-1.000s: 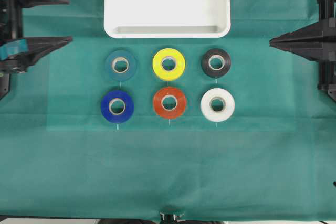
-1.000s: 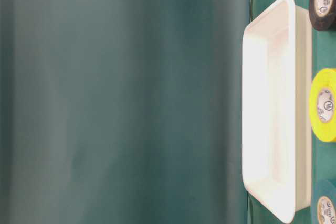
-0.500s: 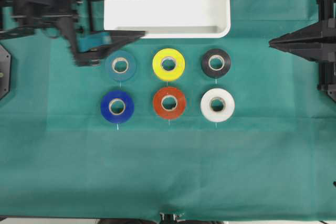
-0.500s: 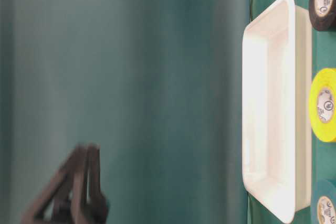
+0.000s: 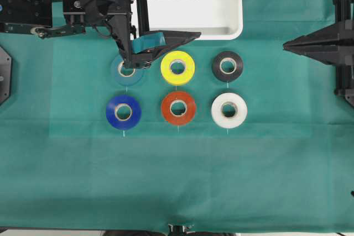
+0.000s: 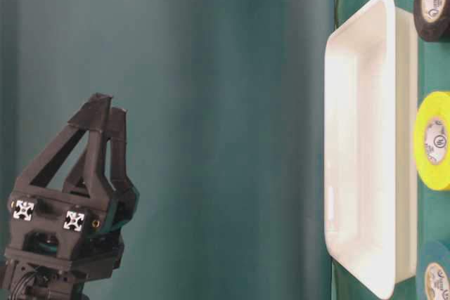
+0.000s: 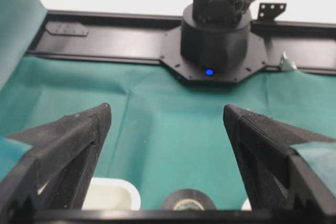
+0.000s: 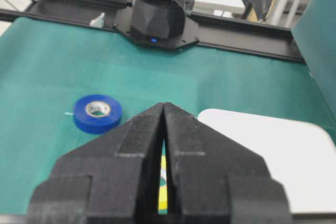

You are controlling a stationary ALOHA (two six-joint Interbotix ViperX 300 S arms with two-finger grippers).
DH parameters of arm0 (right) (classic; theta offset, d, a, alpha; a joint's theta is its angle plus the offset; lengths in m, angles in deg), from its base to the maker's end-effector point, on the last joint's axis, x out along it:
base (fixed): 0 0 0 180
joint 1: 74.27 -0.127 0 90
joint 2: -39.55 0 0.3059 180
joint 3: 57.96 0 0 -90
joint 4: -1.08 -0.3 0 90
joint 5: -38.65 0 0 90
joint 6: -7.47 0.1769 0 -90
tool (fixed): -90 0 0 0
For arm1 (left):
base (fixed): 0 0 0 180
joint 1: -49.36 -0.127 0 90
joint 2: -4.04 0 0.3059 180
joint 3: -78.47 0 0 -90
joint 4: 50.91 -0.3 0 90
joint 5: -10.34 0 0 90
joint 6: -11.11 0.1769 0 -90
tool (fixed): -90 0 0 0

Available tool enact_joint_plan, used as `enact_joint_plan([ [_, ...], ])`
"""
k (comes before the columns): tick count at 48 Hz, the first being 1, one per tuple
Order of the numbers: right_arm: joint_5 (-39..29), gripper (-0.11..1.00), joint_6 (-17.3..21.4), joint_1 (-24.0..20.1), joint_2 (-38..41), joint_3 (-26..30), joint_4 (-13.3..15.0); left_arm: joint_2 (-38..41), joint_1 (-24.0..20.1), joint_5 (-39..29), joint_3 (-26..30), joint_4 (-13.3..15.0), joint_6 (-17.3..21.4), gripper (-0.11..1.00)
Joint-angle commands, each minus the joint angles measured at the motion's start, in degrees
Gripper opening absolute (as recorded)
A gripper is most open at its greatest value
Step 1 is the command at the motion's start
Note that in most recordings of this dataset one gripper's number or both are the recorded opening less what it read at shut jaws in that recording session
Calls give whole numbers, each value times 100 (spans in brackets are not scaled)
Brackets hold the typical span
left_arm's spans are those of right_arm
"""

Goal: Place the tape from the fixed location into the white case.
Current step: 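Move the left gripper over the tape rolls toward the yellow roll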

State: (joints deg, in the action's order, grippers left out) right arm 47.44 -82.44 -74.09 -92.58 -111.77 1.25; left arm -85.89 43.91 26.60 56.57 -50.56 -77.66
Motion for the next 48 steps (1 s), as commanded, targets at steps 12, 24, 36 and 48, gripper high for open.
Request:
enact_joint_plan([
  [12, 18, 0, 18, 9, 35, 149, 0, -97, 18, -738, 237, 35, -97, 100],
  [24, 0, 0, 26, 0, 35, 149, 9, -97, 53, -2470, 809, 35, -308, 100],
  [36, -79, 0, 35, 0, 35, 158, 0, -35, 123, -4526, 1679, 35, -624, 100],
  [48, -79, 0, 35, 9, 35, 158, 0, 316, 123, -6231, 2443, 35, -1072, 100],
])
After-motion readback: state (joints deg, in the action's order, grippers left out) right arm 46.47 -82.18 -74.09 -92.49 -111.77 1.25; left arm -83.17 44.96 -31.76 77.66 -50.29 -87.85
